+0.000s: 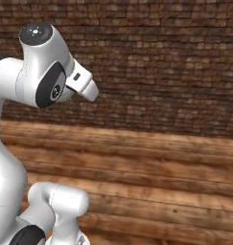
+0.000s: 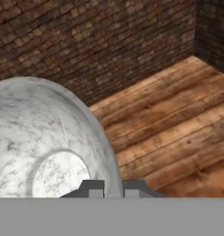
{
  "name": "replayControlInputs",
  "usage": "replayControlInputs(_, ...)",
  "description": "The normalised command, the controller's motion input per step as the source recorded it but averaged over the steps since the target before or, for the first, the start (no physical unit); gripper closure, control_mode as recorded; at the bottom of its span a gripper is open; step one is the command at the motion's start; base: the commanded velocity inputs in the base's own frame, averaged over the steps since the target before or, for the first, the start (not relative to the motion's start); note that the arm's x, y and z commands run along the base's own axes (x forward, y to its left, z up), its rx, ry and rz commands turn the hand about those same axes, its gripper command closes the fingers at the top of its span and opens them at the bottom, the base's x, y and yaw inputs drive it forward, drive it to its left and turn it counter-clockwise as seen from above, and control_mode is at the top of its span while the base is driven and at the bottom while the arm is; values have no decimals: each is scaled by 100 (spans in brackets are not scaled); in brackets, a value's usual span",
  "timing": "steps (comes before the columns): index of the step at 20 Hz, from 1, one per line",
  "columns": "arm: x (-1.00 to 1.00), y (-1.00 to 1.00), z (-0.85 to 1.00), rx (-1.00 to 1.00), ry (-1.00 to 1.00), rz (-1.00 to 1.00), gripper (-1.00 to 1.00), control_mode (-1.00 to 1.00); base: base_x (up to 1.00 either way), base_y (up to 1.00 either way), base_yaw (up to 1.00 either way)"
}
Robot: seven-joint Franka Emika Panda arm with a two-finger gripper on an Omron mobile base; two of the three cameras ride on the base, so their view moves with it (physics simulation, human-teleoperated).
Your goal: Take the smaller bowl and place it next to the appetizer plate on the dining counter , and place the larger bowl next to the plate with cooked food.
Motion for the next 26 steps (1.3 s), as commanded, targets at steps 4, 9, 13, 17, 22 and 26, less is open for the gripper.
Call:
replayControlInputs(4,0,0,0,0,0,0,100,100,100,0,57)
replayControlInputs(9,0,0,0,0,0,0,100,100,100,-7,65)
replayControlInputs(13,0,0,0,0,0,0,100,100,100,-10,65)
replayControlInputs(17,0,0,0,0,0,0,100,100,100,-4,68)
replayControlInputs(22,0,0,0,0,0,0,100,100,100,-1,67)
replayControlInputs(26,0,0,0,0,0,0,100,100,100,0,62)
